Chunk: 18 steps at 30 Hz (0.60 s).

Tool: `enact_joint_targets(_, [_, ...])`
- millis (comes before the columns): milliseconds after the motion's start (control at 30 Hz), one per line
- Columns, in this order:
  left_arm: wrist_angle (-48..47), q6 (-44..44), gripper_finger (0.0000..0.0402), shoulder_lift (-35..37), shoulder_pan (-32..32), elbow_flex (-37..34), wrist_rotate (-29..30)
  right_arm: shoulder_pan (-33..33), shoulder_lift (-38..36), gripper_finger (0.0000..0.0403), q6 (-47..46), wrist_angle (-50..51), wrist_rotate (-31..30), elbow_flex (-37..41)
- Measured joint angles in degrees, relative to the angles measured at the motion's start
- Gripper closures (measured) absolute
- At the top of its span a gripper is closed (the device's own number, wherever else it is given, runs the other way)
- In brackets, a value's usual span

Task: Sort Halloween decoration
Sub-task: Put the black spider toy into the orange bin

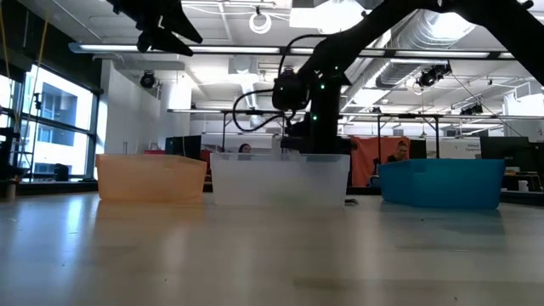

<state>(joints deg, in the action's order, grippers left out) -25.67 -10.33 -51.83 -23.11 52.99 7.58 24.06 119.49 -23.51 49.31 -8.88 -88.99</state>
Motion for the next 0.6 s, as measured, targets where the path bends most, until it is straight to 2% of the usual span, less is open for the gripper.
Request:
enact_joint_targets(367, [-0.11,0.21,0.0174,0.00,0.02,-0.02,0.54,-1.75,-11.89,0.0391,11.67,7.02,-0.06,0.46])
enact_joint_targets(433, [-0.12,0.55,0.0174,0.00,0.02,-0.02,0.56,-1.70,-16.43,0.0391,12.23,3.41,1.65,4.10])
enact_joint_targets(600, [-0.13,0.42,0.0174,0.00,0.02,-0.02,0.55,-2.68,-31.37,0.0391,8.16,-7.58,7.48,20.16])
